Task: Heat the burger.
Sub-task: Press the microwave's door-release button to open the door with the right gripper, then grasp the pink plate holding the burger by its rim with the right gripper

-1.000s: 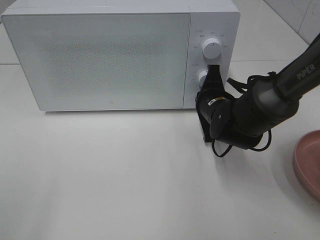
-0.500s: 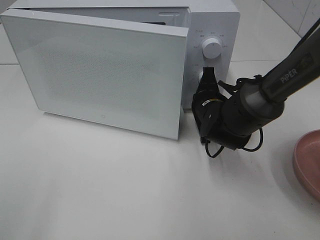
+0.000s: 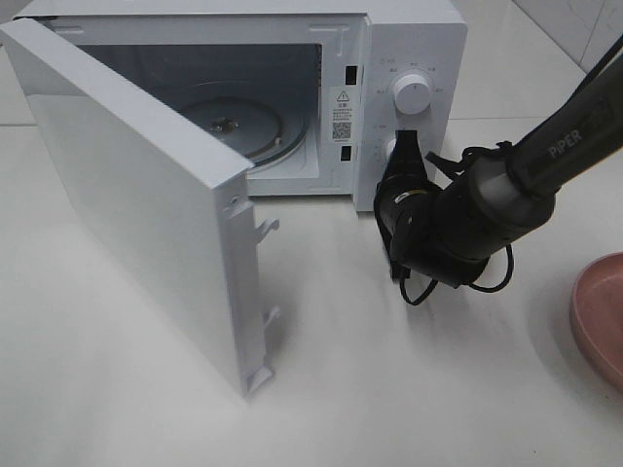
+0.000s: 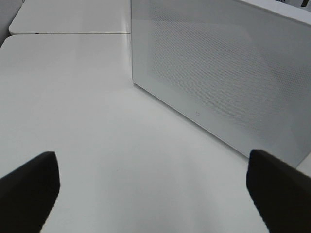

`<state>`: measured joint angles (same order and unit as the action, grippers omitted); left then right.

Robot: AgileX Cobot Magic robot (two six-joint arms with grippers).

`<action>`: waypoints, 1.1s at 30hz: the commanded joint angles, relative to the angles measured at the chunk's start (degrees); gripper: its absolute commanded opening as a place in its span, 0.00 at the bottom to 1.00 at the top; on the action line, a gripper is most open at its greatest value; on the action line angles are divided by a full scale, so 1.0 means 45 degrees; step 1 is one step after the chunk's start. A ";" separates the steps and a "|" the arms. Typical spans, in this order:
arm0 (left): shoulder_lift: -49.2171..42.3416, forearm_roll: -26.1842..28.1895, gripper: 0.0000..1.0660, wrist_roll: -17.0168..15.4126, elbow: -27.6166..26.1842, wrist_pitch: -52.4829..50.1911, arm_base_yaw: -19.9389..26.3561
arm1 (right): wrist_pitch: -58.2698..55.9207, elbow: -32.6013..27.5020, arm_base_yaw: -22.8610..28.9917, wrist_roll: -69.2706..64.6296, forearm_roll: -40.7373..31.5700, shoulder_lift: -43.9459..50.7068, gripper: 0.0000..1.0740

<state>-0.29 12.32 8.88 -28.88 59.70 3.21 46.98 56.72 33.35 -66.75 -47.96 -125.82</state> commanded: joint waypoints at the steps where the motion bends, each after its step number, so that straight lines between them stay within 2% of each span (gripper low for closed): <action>1: -0.0255 0.0051 0.94 -0.0051 0.0000 -0.0038 -0.0064 | 0.1566 0.0560 -0.0433 0.0242 0.1324 0.0484 0.00; 5: -0.0255 0.0051 0.94 -0.0051 0.0000 -0.0038 -0.0064 | 0.1044 0.0089 -0.0433 0.0458 0.1655 0.0751 0.00; 7: -0.0255 0.0051 0.94 -0.0038 0.0000 -0.0038 -0.0064 | 0.0688 -0.0573 -0.0433 0.0293 0.1884 0.0942 0.00; 16: -0.0255 0.0051 0.94 -0.0051 0.0000 -0.0038 -0.0064 | 0.0076 -0.1566 -0.0433 0.0089 0.2190 0.1451 0.00; 18: -0.0255 0.0051 0.94 -0.0051 0.0000 -0.0038 -0.0064 | -0.0637 -0.2126 -0.0433 0.0153 0.2725 0.1935 0.00; 24: -0.0255 0.0051 0.94 -0.0051 0.0000 -0.0038 -0.0064 | -0.1706 -0.2661 -0.0433 0.0229 0.3501 0.2496 0.00; 26: -0.0255 0.0051 0.94 -0.0051 0.0000 -0.0038 -0.0064 | -0.2521 -0.2941 -0.0433 0.0509 0.4278 0.2941 0.00; 29: -0.0255 0.0051 0.94 -0.0051 0.0000 -0.0038 -0.0064 | -0.2839 -0.3005 -0.0433 0.0611 0.4520 0.3119 0.00; 31: -0.0255 0.0051 0.94 -0.0051 0.0000 -0.0038 -0.0064 | -0.4354 -0.3081 -0.0433 0.1795 0.5500 0.3807 0.01; 33: -0.0255 0.0051 0.94 -0.0051 0.0000 -0.0038 -0.0064 | -0.4673 -0.3081 -0.0433 0.2114 0.5640 0.3947 0.01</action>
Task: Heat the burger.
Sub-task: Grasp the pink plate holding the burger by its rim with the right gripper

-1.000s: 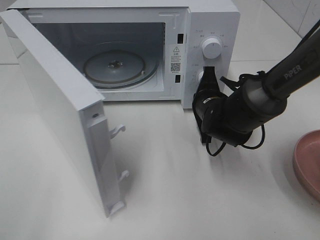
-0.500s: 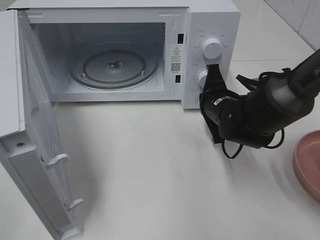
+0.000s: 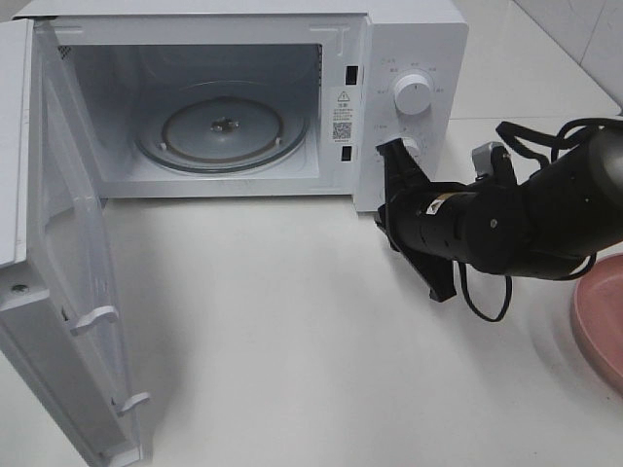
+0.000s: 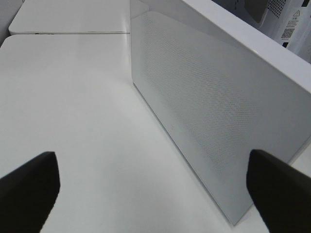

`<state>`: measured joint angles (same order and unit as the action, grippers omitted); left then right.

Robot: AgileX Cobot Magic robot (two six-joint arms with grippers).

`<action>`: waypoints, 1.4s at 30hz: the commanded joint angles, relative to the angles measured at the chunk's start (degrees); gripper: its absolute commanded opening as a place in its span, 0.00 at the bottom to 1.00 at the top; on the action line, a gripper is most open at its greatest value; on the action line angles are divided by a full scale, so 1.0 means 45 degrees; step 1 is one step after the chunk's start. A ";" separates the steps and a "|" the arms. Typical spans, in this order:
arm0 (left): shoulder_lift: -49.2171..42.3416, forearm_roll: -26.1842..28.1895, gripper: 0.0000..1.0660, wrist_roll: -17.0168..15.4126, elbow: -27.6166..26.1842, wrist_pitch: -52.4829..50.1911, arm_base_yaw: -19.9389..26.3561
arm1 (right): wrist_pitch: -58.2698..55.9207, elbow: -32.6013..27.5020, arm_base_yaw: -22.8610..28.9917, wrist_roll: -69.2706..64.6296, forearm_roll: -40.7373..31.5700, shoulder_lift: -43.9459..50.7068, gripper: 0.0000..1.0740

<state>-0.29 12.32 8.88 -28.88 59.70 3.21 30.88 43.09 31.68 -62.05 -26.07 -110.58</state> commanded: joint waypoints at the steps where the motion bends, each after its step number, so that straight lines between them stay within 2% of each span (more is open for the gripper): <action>1: -0.0255 0.0051 0.94 -0.0051 0.0000 -0.0038 -0.0064 | -0.1833 -0.0051 -0.0064 0.1948 0.1019 0.0891 0.01; 3: -0.0255 0.0051 0.94 -0.0051 0.0000 -0.0038 -0.0064 | -0.2152 -0.0051 -0.0064 0.2521 0.1082 0.1044 0.01; 4: -0.0255 0.0051 0.94 -0.0051 0.0000 -0.0038 -0.0064 | -0.2750 -0.0051 -0.0064 0.3820 0.1095 0.1299 0.02; 7: -0.0255 0.0051 0.94 -0.0051 0.0000 -0.0038 -0.0064 | -0.3374 -0.0051 -0.0064 0.5017 0.1095 0.1528 0.02; 11: -0.0255 0.0051 0.94 -0.0051 0.0000 -0.0038 -0.0064 | -0.5067 -0.0051 -0.0064 0.8111 0.1095 0.2101 0.03; 21: -0.0255 0.0051 0.94 -0.0051 0.0000 -0.0038 -0.0064 | -0.7818 0.0038 -0.0064 1.2223 0.1146 0.2967 0.05; 23: -0.0255 0.0051 0.94 -0.0051 0.0000 -0.0038 -0.0064 | -0.8785 0.0255 -0.0064 1.3318 0.1744 0.3234 0.06; 28: -0.0255 0.0051 0.94 -0.0051 0.0000 -0.0038 -0.0064 | -1.0262 0.0675 -0.0064 1.3789 0.2801 0.3489 0.07; 33: -0.0255 0.0051 0.94 -0.0051 0.0000 -0.0038 -0.0064 | -1.1739 0.1095 -0.0064 1.3789 0.4698 0.3832 0.09; 42: -0.0255 0.0051 0.94 -0.0051 0.0000 -0.0038 -0.0064 | -1.2796 0.1133 -0.0064 1.3789 0.5704 0.4800 0.12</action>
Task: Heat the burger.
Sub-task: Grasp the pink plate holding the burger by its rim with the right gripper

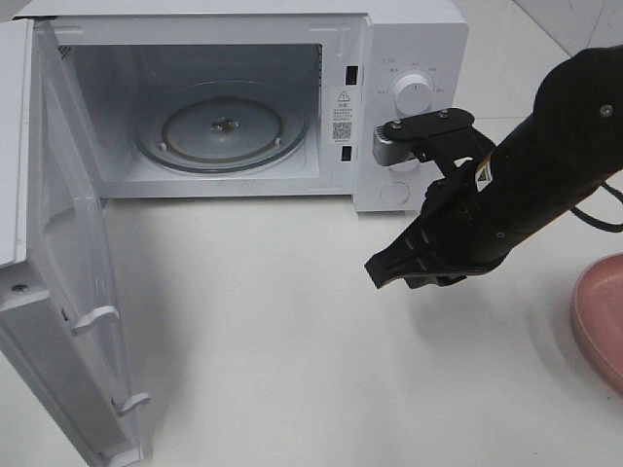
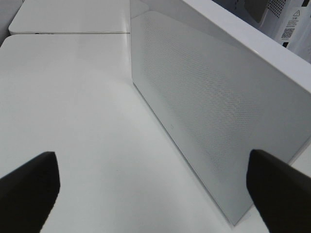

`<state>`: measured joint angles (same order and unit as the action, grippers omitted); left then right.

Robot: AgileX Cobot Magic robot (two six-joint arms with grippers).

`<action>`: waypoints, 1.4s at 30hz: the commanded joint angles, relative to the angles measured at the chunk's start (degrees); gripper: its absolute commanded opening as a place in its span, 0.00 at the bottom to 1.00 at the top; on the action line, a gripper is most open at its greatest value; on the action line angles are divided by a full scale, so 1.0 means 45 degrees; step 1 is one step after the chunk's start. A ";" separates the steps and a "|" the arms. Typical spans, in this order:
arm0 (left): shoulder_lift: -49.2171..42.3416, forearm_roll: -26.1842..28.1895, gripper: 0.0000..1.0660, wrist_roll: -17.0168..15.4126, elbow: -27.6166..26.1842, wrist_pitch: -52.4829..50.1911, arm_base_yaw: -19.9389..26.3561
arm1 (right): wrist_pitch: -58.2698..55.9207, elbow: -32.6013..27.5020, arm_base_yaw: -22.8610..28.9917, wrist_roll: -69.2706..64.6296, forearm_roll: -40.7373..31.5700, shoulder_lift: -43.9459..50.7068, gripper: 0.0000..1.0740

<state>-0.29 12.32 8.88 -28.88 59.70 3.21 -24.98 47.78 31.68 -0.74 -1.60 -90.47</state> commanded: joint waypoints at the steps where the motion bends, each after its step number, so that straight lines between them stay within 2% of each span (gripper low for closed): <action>1: -0.0255 0.0051 0.94 -0.0051 0.0000 -0.0038 -0.0064 | -0.0497 0.0089 -0.0064 0.0166 0.0267 0.0433 0.12; 15: -0.0255 0.0051 0.94 -0.0051 0.0000 -0.0038 -0.0064 | -0.1846 0.0089 -0.0064 0.0166 0.0598 0.1261 0.18; 28: -0.0255 0.0051 0.94 -0.0051 0.0000 -0.0038 -0.0064 | -0.3692 0.0089 -0.0064 -0.0102 0.1311 0.3387 0.23; 29: -0.0255 0.0051 0.94 -0.0051 0.0000 -0.0038 -0.0064 | -0.3922 0.0089 -0.0064 -0.0675 0.1515 0.3552 0.27; 30: -0.0255 0.0051 0.94 -0.0051 0.0000 -0.0038 -0.0064 | -0.4176 0.0089 -0.0064 -0.1439 0.1757 0.3654 0.36; 33: -0.0255 0.0051 0.94 -0.0051 0.0000 -0.0038 -0.0064 | -0.4304 0.0089 -0.0064 -0.1706 0.1923 0.3654 0.40; 35: -0.0255 0.0051 0.94 -0.0051 0.0000 -0.0038 -0.0064 | -0.4978 0.0089 -0.0178 -0.2279 0.2572 0.3654 0.64; 36: -0.0255 0.0051 0.94 -0.0051 0.0000 -0.0038 -0.0064 | -0.4978 0.0089 -0.0178 -0.2279 0.2572 0.3654 0.64; 37: -0.0255 0.0051 0.94 -0.0051 0.0000 -0.0038 -0.0064 | -0.5055 0.0089 -0.0242 -0.2279 0.2623 0.3654 0.69; 38: -0.0255 0.0051 0.94 -0.0051 0.0000 -0.0038 -0.0064 | -0.5208 0.0089 -0.0382 -0.2254 0.2674 0.3654 0.80; 42: -0.0255 0.0051 0.94 -0.0051 0.0000 -0.0038 -0.0064 | -0.5399 0.0089 -0.0598 -0.2254 0.2699 0.3654 0.87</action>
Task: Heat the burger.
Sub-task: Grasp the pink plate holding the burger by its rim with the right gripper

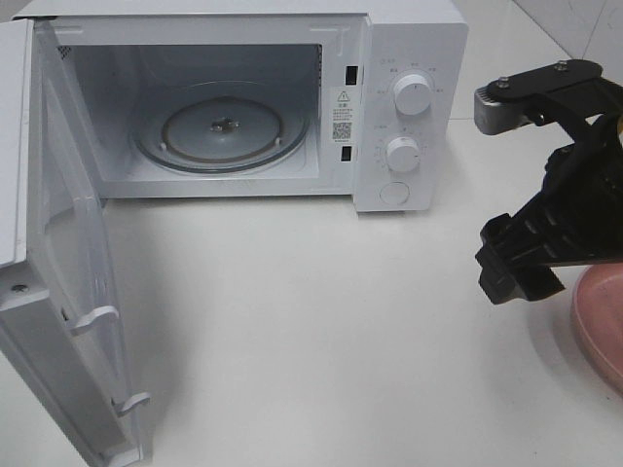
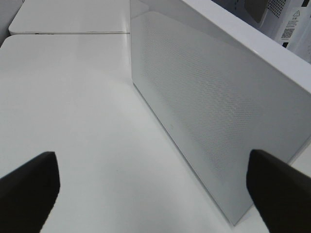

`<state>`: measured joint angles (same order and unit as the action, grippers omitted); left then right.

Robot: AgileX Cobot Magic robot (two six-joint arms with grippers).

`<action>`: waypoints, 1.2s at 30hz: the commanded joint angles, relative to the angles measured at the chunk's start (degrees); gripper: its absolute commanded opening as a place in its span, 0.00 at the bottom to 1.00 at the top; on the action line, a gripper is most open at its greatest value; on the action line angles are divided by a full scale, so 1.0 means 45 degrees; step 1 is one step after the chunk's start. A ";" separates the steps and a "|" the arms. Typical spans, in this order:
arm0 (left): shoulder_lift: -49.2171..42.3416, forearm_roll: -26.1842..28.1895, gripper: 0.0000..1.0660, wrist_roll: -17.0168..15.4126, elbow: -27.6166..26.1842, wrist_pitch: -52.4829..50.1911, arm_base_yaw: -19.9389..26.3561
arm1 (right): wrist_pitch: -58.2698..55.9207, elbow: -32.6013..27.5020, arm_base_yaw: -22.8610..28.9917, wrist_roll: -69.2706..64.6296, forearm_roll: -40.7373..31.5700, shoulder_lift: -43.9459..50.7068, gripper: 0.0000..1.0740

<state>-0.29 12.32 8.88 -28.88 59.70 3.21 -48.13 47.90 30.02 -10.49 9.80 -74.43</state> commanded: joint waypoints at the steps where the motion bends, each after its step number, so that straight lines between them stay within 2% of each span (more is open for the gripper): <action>1: -0.0255 0.0051 0.94 -0.0051 0.0000 -0.0038 -0.0064 | -0.0420 0.0064 -0.0458 -0.0089 0.0242 0.0089 0.87; 9: -0.0255 0.0051 0.94 -0.0051 0.0000 -0.0038 -0.0064 | -0.0942 0.0064 -0.1286 -0.0089 0.0624 0.0089 0.85; 11: -0.0255 0.0051 0.94 -0.0051 0.0000 -0.0038 -0.0064 | -0.1146 0.0064 -0.2024 -0.0064 0.0726 0.0089 0.84; 21: -0.0255 0.0051 0.94 -0.0051 0.0000 -0.0038 -0.0064 | -0.1299 -0.0051 -0.3094 -0.0064 0.0764 0.0076 0.82; 30: -0.0255 0.0051 0.94 -0.0051 0.0000 -0.0038 -0.0064 | -0.0051 -0.1044 -0.3285 -0.0127 0.0726 -0.0191 0.80; 36: -0.0255 0.0051 0.94 -0.0051 0.0000 -0.0038 -0.0064 | 0.0484 -0.1082 -0.3285 -0.0420 0.0738 -0.1184 0.79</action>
<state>-0.29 12.32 8.88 -28.88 59.70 3.21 -46.64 43.20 15.53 -11.92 12.95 -79.13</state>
